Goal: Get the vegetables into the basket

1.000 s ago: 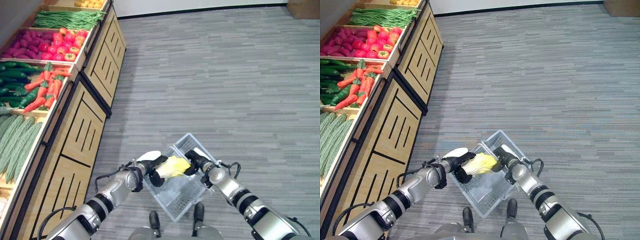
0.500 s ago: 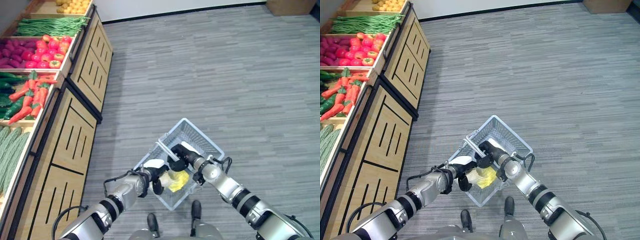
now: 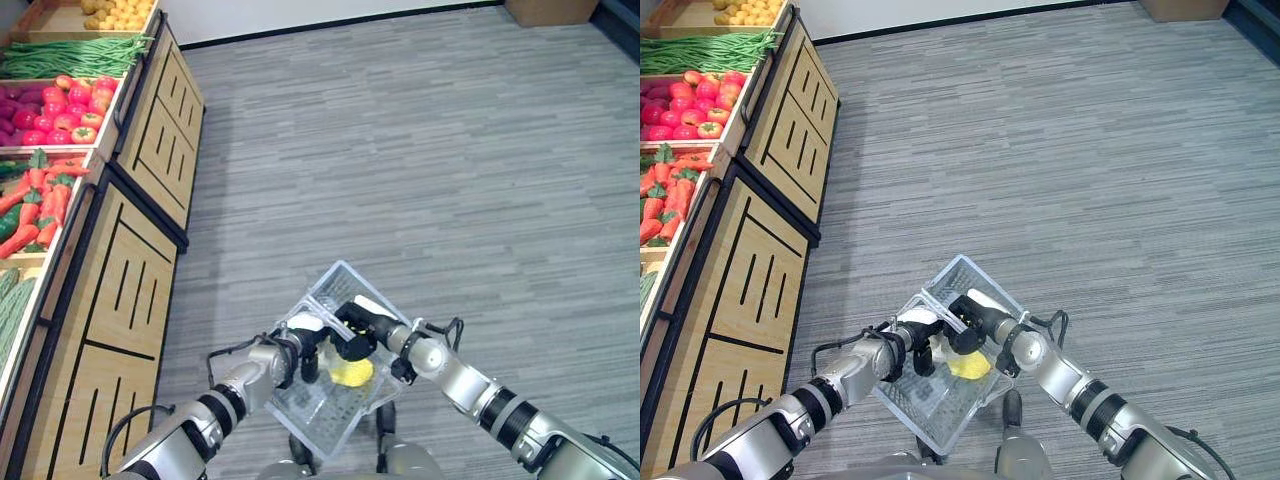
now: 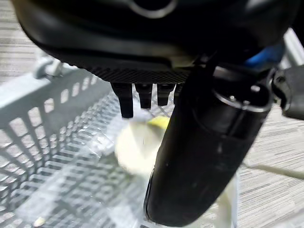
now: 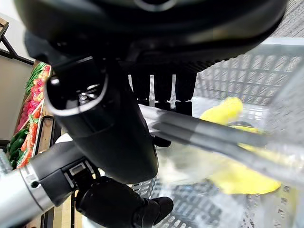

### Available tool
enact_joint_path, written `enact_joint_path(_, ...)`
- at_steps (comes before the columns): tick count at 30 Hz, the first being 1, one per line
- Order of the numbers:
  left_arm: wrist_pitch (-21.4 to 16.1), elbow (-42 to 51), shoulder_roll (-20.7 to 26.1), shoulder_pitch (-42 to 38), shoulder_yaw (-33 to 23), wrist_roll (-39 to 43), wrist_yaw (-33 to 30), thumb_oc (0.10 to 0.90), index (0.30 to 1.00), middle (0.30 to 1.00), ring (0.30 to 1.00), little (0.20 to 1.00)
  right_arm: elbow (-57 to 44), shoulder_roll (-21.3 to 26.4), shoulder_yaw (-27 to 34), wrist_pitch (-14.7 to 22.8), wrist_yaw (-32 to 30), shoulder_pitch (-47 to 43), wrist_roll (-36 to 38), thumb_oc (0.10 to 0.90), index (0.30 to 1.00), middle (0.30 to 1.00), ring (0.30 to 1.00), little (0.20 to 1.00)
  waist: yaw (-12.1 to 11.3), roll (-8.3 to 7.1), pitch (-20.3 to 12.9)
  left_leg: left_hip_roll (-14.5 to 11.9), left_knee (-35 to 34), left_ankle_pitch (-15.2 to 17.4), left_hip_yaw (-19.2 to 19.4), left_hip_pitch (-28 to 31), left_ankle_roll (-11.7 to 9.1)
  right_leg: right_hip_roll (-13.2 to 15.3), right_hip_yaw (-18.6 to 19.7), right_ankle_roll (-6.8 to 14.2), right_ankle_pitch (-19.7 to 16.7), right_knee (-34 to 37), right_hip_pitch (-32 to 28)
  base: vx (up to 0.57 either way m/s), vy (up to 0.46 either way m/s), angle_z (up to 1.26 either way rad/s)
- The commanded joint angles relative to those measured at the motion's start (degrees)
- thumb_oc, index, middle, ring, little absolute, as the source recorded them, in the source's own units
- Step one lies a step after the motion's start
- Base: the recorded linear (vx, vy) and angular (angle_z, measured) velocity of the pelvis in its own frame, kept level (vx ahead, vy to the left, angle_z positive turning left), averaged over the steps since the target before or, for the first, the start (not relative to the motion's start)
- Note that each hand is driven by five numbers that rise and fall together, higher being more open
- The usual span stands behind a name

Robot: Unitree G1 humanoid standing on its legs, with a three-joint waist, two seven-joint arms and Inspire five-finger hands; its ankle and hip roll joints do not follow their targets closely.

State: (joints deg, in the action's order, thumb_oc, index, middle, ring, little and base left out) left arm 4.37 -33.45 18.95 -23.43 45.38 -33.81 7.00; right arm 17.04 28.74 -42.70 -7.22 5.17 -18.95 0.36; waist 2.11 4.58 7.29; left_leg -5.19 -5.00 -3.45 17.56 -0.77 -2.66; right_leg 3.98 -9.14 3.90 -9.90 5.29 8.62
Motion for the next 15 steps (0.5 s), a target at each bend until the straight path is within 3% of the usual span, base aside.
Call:
enact_joint_path(1, -2.34, 2.24, 1.31, -6.24, -1.02, 0.36, -1.39, 0.900, 1.000, 1.000, 1.000, 1.000, -6.45, -5.08, 4.19, 8.21, -0.23, -3.80, -0.06, 0.400, 0.300, 0.300, 0.300, 0.300, -1.27, -2.20, -1.13, -2.13, 0.52, -0.91, -4.62, -1.12, -3.80, 3.64, -1.81, 5.11, 5.98, -0.61, -6.32, 0.00, -0.002, 0.05)
enact_joint_path(5, -2.65, 7.22, 3.58, -5.68, -2.81, 3.09, -0.84, 0.900, 1.000, 1.000, 1.000, 1.000, -4.19, -5.09, 5.34, 7.54, -0.06, -2.97, -0.39, 0.400, 0.300, 0.300, 0.300, 0.300, -1.74, -2.13, -1.56, -1.90, 0.56, -0.74, -5.03, -0.80, -3.68, 3.79, -2.22, 5.10, 6.15, -0.68, -6.94, 0.01, 0.004, 0.07)
enact_joint_path(7, -2.66, 12.03, 7.10, -3.21, -5.89, 6.55, -0.43, 0.900, 1.000, 1.000, 1.000, 1.000, 0.19, -5.03, 7.85, 6.68, -0.33, -0.83, -1.39, 0.400, 0.300, 0.300, 0.300, 0.300, -2.31, -2.16, -2.18, -1.64, 0.65, -0.39, -5.56, -0.01, -3.58, 3.94, -2.74, 5.08, 6.47, -0.76, -8.09, 0.04, 0.005, 0.19)
enact_joint_path(9, -2.70, 12.05, 8.32, -1.14, -6.76, 7.10, -0.10, 0.900, 1.000, 1.000, 1.000, 1.000, 2.86, -4.99, 9.05, 6.43, -0.78, 0.65, -1.62, 0.400, 0.300, 0.300, 0.300, 0.300, -2.44, -2.21, -2.51, -1.57, 0.69, -0.23, -5.71, 0.46, -3.56, 4.03, -3.00, 5.07, 6.62, -0.79, -8.70, 0.03, 0.007, 0.17)
enact_joint_path(13, -2.13, 13.85, 12.66, 4.22, -11.23, 9.43, 0.82, 0.900, 1.000, 1.000, 1.000, 1.000, 10.14, -1.82, 13.83, 5.69, -2.99, 3.94, -9.80, 0.400, 0.300, 0.300, 0.300, 0.300, -3.31, -2.21, -3.65, -1.27, 0.83, 0.19, -6.32, 1.54, -3.47, 4.18, -3.74, 5.04, 7.17, -0.90, -10.19, 0.03, 0.011, 0.13)
enact_joint_path(15, -1.87, 10.33, 12.32, 6.40, -11.82, 8.79, 0.74, 0.900, 1.000, 1.000, 1.000, 1.000, 12.66, -1.29, 15.15, 5.51, -3.71, 5.04, -11.26, 0.400, 0.300, 0.300, 0.300, 0.300, -3.30, -2.37, -3.80, -1.23, 0.91, 0.31, -6.44, 1.83, -3.41, 4.22, -3.80, 5.00, 7.25, -0.97, -10.48, 0.02, 0.008, 0.06)
